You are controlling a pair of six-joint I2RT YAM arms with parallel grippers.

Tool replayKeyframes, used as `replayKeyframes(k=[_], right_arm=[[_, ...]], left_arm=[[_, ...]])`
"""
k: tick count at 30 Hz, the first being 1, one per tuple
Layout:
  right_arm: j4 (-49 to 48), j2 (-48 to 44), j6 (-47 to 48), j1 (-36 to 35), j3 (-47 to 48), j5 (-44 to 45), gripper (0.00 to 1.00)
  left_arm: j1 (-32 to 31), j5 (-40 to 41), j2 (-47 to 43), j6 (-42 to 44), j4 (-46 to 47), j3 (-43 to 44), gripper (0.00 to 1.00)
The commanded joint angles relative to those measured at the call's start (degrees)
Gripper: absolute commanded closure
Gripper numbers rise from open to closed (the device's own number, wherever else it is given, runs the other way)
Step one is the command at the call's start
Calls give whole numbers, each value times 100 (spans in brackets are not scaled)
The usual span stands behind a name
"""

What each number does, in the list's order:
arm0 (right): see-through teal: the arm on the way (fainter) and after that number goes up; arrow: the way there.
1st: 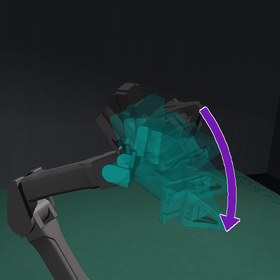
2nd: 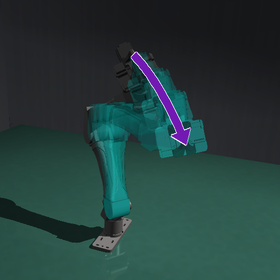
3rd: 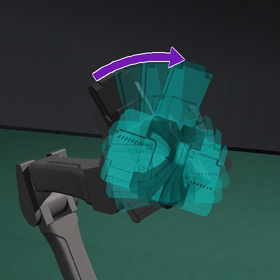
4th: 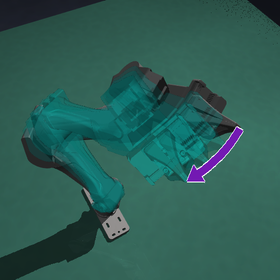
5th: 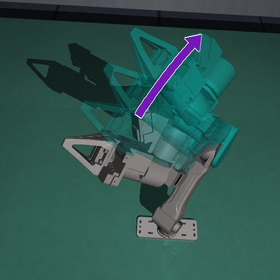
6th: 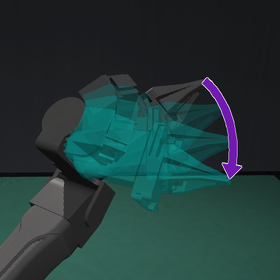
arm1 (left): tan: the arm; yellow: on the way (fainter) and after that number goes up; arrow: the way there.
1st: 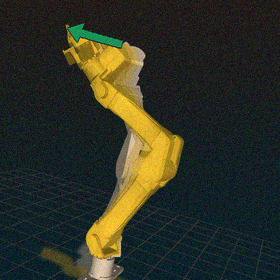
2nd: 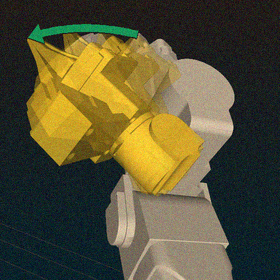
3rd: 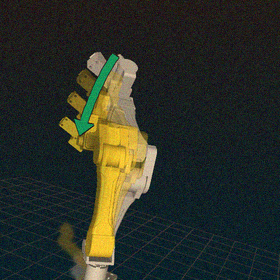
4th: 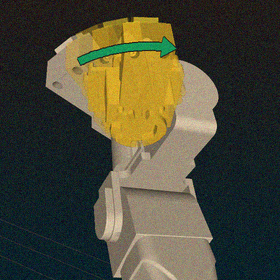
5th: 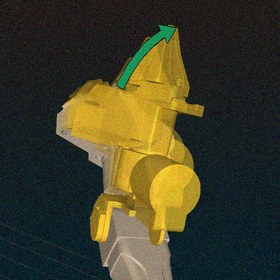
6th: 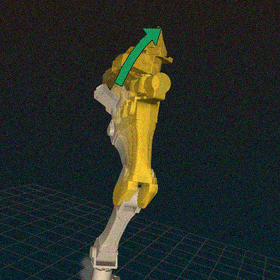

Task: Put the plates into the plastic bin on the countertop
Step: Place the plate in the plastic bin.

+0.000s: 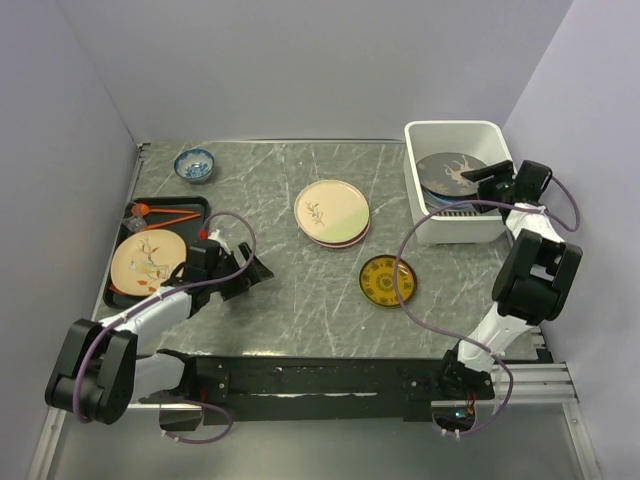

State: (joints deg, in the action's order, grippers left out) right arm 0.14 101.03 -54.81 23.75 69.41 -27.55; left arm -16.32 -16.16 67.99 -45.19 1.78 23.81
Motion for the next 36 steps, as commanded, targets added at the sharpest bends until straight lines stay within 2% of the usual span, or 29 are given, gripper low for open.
replayKeyframes(k=[1, 7, 20, 28, 36], right_arm=[[274, -777, 356, -54, 126, 372, 29], [855, -1331, 761, -54, 179, 760, 27], [715, -2306, 866, -89, -331, 664, 27], [856, -3062, 1147, -555, -586, 611, 27], [892, -3397, 1464, -1205, -1007, 295, 27]], left_arm=[[-21, 166, -251, 177, -81, 150, 1], [-21, 70, -251, 151, -46, 220, 1], [-21, 69, -101, 160, 15, 299, 1], [-21, 96, 13, 177, -2, 519, 1], [-21, 149, 145, 125, 129, 748, 1]])
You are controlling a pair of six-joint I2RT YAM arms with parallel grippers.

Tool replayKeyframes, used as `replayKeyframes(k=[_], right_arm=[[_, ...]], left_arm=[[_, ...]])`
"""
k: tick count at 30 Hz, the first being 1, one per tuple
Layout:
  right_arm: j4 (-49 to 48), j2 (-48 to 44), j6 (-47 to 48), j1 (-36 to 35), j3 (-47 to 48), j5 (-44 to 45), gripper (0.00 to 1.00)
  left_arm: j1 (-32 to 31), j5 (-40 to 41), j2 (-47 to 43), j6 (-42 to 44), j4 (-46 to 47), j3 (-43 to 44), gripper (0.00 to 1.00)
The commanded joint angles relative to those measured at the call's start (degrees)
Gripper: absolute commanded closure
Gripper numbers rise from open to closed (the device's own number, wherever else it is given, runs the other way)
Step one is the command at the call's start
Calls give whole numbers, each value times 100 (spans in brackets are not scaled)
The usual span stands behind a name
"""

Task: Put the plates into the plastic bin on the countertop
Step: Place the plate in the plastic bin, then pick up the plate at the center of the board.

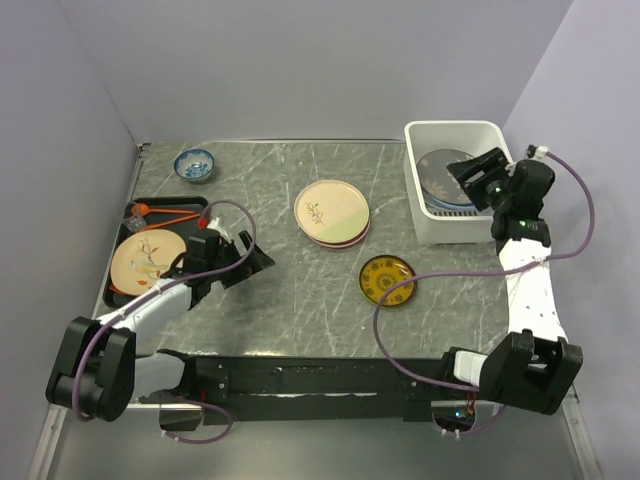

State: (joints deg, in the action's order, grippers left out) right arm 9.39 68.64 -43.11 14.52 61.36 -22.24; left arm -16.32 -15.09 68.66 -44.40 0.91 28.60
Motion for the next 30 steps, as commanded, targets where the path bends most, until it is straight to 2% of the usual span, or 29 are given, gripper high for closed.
replayKeyframes(k=[1, 10, 19, 30], right_arm=[[-42, -210, 295, -405, -369, -254, 27], [-578, -799, 295, -863, -1337, -632, 27], [-508, -1222, 409, -1635, -1802, -615, 27], [-824, -1055, 251, -2094, -2339, -633, 28]], left_arm=[[-29, 24, 103, 37, 304, 304, 1], [-38, -11, 780, 11, 594, 849, 2], [-73, -521, 1948, -200, 1376, 1552, 18], [-170, -776, 3012, -394, 2150, 2123, 28]])
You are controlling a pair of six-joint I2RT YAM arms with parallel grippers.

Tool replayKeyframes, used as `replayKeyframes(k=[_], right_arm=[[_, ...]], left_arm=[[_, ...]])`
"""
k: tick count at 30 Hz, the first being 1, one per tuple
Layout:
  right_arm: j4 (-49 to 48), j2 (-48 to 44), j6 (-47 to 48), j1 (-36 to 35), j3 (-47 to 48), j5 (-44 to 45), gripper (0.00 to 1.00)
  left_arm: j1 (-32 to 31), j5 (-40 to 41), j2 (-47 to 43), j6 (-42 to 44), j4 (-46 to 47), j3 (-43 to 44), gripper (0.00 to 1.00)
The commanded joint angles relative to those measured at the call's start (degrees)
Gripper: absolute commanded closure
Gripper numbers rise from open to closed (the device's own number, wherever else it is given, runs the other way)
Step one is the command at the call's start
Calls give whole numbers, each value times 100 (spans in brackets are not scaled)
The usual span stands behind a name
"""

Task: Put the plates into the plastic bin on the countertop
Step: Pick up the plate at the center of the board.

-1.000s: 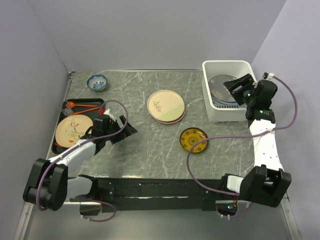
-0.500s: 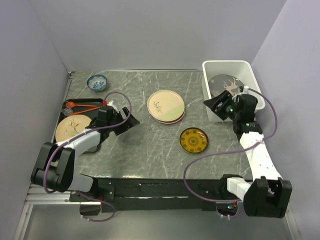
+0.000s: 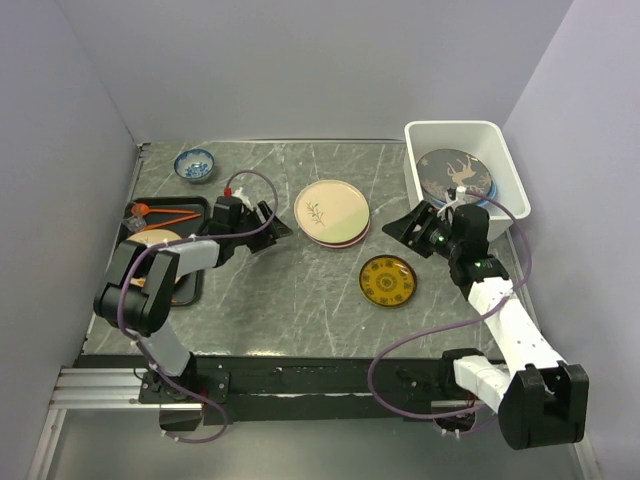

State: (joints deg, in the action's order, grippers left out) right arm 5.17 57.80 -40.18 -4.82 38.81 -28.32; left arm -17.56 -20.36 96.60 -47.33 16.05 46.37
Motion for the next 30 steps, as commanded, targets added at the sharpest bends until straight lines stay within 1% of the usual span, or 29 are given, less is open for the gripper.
replayKeyframes(k=[1, 5, 9, 14, 20, 24, 28, 29, 30], right_arm=[[-420, 38, -42, -186, -127, -25, 28], [-499, 152, -130, -256, -259, 1, 28], [-736, 258, -174, -291, -365, -16, 28], [-754, 337, -156, -309, -383, 1, 28], [-860, 433, -209, -309, -444, 1, 28], [-860, 495, -183, -300, -427, -16, 28], [-868, 557, -191, -300, -418, 19, 28], [-886, 592, -192, -300, -427, 10, 28], [-886, 601, -200, -300, -427, 10, 28]], left_arm=[[-46, -206, 271, -101, 671, 390, 29], [-63, -389, 728, -250, 934, 706, 31], [-89, -372, 1124, -259, 996, 1215, 33], [-98, -372, 1642, -162, 794, 1839, 36], [-98, -460, 2038, -171, 706, 2253, 43], [-98, -539, 2231, -197, 741, 2359, 47], [-98, -618, 2328, -224, 846, 2342, 57], [-98, -636, 2363, -224, 864, 2350, 63], [-98, -671, 2381, -233, 856, 2359, 67]])
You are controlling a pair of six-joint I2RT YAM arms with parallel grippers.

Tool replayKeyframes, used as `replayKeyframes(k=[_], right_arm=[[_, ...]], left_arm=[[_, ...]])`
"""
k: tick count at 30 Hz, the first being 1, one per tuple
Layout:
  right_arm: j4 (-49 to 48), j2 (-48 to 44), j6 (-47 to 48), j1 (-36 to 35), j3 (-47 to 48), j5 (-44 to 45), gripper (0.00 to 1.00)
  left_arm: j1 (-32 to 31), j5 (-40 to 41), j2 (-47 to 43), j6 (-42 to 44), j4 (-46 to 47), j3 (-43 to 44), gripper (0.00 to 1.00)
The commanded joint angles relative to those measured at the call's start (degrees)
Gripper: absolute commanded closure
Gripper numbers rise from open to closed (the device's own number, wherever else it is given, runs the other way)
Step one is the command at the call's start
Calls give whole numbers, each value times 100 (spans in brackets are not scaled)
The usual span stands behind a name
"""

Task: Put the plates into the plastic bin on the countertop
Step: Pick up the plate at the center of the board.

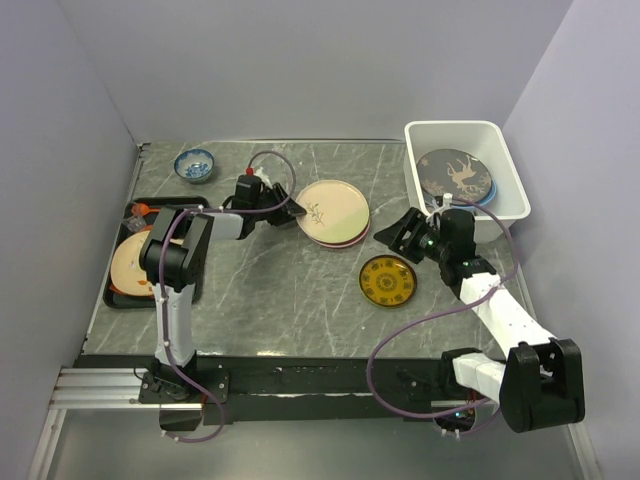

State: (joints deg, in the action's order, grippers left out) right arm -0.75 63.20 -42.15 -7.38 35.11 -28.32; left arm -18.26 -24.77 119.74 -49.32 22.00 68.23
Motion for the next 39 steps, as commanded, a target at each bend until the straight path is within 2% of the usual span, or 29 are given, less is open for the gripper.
replayKeyframes(k=[1, 2, 5, 14, 23, 39], right_arm=[[-311, 70, -12, -45, -66, 2, 28], [-337, 78, -21, -45, -92, 1, 28], [-347, 96, -30, -45, -119, 10, 28], [-443, 131, -48, -45, -206, 10, 28], [-549, 149, -92, -44, -303, -42, 28], [-619, 175, -83, -45, -374, -121, 27]], left_arm=[[-28, -230, 84, -16, 252, 200, 72], [-28, -256, 93, -16, 191, 217, 85], [-20, -221, 76, 10, 129, 253, 99], [-11, -212, -223, 10, 173, 147, 99], [183, -1038, -468, -579, 1148, -231, 99], [270, -1504, -1462, -561, 1342, -784, 99]])
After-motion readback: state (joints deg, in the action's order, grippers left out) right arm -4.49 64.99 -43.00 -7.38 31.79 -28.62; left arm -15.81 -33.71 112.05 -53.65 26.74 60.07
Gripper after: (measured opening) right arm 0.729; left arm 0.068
